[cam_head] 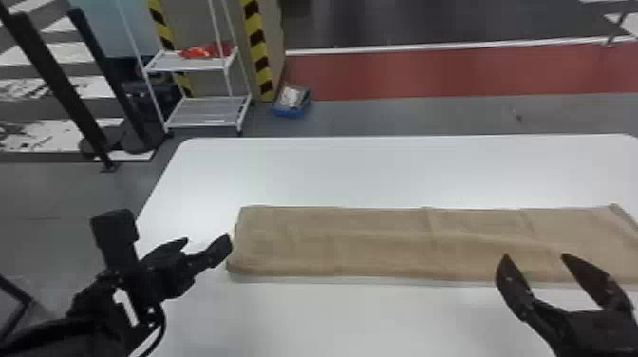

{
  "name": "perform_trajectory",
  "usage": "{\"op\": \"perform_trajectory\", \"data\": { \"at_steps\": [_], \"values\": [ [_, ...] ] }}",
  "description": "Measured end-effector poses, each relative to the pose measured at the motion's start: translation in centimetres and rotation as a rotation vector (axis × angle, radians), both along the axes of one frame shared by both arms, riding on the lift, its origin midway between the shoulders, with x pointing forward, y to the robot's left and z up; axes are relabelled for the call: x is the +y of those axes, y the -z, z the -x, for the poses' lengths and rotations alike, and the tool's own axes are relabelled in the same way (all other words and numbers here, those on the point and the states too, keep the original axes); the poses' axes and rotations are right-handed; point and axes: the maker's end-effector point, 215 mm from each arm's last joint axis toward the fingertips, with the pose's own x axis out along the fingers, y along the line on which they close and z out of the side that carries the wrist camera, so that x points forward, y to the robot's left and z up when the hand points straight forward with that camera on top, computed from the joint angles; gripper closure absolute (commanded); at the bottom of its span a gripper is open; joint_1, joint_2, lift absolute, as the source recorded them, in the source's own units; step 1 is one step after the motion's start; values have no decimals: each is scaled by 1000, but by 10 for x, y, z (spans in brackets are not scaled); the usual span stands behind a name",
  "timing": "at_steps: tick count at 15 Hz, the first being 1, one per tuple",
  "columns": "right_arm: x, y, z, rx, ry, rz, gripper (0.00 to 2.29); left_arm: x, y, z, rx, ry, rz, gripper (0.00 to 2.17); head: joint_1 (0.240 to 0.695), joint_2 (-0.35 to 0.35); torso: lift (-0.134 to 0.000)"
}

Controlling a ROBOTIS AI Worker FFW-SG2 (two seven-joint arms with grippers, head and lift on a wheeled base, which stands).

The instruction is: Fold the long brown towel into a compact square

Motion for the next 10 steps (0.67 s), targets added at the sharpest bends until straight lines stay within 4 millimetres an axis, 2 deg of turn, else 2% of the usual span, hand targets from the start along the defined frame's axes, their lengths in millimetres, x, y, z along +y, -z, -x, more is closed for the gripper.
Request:
{"op": "perform_trajectory", "data": {
  "at_steps": [5,10],
  "values": [
    [0,0,0,0,0,1,110,-10,29,-7,92,17,54,201,695,109,-123],
    [0,0,0,0,0,1,113,-36,44,0,166,81,128,329,695,83,-123]
  ]
}}
